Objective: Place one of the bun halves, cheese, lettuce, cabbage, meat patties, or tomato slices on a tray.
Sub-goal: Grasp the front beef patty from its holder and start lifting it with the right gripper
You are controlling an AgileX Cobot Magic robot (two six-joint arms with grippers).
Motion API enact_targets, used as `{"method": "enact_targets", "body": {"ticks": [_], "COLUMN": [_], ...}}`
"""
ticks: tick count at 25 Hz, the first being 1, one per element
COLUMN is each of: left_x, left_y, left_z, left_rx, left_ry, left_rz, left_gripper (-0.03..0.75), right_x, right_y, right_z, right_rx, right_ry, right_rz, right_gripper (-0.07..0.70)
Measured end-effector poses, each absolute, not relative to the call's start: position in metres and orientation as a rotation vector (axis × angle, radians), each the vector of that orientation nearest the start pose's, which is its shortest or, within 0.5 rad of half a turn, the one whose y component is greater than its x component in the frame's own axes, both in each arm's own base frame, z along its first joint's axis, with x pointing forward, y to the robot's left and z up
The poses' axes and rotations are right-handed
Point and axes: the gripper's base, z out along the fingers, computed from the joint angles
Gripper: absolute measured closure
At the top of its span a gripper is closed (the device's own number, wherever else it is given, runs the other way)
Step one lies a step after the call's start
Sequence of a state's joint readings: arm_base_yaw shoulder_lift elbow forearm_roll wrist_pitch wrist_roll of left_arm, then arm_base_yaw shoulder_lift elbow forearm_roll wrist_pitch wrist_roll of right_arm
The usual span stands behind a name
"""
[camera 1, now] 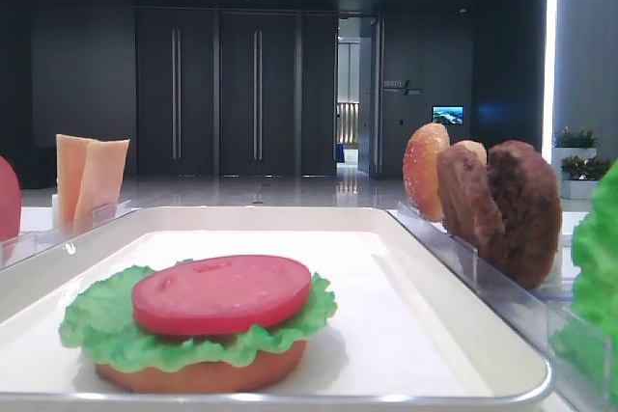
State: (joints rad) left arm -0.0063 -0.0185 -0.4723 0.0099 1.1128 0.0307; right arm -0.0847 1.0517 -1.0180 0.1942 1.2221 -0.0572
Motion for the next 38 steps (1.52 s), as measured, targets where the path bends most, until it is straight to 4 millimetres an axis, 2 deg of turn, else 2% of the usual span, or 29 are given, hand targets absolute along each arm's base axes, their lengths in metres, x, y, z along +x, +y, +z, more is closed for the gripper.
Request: {"method": "enact_targets", "body": {"ticks": [6,10,15,21,32,38], "left_x": [-0.007,-0.007,-0.007,-0.007,-0.007,-0.007], "left_y": [0.001,0.001,0.001,0.001,0.001,0.001], "left_z": [0.265,0.265,0.265,0.265,0.265,0.265], "left_rx": [0.038,0.038,0.038,0.038,0.038,0.038], "left_ry": [2.105,2.105,2.105,2.105,2.105,2.105], "left_rz": [0.027,0.027,0.027,0.027,0.027,0.027], "left_gripper": [0.024,0.024,0.024,0.024,0.024,0.024], "right_x": [0.191,0.196,0.202,0.214,0.251,0.270], "right_y": [0.012,0.037,0.074,0.118,0.168,0.181], "right_z": [0.333,0.332,0.336,0.331,0.311,0.301], "right_rx": [0.148,0.088,0.017,-0.056,-0.104,-0.106], "right_ry": [2.767,2.806,2.831,2.865,2.919,2.940], "right_rz": [0.309,0.336,0.277,0.226,0.209,0.194], "right_gripper": [0.145,0.145,0.145,0.145,0.145,0.145]}}
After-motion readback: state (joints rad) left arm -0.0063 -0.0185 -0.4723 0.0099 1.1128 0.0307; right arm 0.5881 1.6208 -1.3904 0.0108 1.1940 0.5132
